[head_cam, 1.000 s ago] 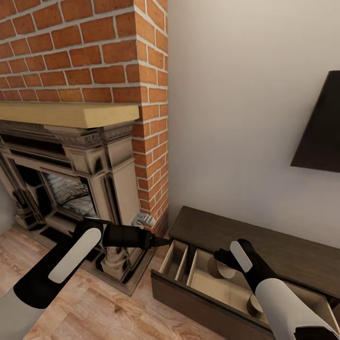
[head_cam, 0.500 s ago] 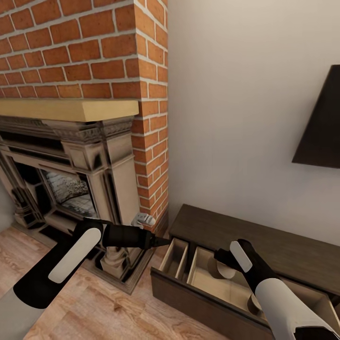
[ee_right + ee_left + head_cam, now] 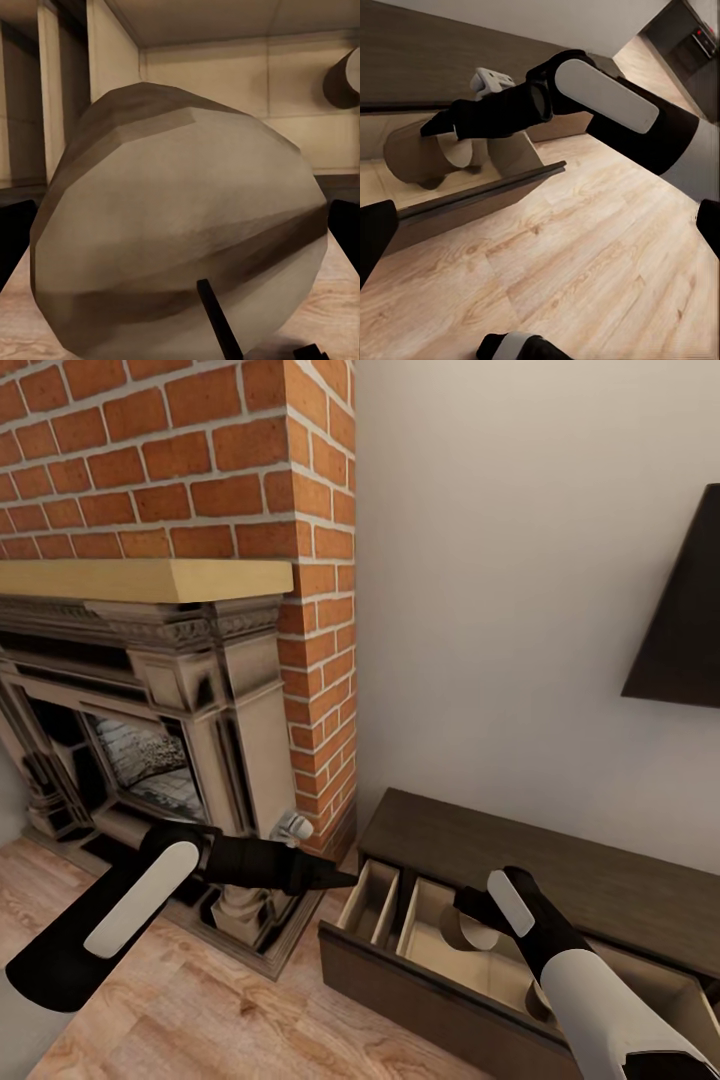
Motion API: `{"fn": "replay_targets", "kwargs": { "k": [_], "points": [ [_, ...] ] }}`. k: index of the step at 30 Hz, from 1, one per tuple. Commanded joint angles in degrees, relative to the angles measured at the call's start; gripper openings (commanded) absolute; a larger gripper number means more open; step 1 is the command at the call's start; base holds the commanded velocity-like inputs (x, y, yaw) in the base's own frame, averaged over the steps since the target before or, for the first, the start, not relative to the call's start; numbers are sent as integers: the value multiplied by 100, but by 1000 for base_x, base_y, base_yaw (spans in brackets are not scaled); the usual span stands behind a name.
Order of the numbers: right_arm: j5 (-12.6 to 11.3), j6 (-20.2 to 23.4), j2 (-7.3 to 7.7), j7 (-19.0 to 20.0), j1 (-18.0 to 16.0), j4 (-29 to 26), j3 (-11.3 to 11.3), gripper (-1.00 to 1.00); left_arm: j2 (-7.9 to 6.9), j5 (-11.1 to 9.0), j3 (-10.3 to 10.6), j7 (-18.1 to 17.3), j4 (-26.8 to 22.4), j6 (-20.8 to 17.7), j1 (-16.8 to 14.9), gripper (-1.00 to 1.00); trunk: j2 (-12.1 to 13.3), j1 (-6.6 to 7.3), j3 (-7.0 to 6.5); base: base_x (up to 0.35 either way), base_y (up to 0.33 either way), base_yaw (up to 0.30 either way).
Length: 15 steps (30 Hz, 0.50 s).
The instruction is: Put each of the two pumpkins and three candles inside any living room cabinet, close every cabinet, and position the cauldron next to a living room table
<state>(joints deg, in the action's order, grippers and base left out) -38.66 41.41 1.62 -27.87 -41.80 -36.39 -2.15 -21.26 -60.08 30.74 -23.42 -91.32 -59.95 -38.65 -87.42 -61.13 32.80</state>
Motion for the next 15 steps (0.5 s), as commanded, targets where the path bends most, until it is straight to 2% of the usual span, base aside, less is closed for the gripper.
{"fn": "replay_targets", "kwargs": {
  "k": [1, 5, 15],
  "points": [
    [-60, 8, 5, -52, -3, -9, -23, -100, -6, 36, 2, -73, 0, -5, -6, 100, -45, -22, 24, 0, 0, 0],
    [-56, 8, 10, -52, -3, -9, -14, -100, -16, 35, -5, -196, 0, -5, -6, 100, -205, -110, 96, 0, 0, 0],
    [-37, 8, 22, -85, -3, -1, 3, -100, -19, 30, -21, -242, 0, -5, -3, 100, -607, -330, 276, 0, 0, 0]
  ]
}}
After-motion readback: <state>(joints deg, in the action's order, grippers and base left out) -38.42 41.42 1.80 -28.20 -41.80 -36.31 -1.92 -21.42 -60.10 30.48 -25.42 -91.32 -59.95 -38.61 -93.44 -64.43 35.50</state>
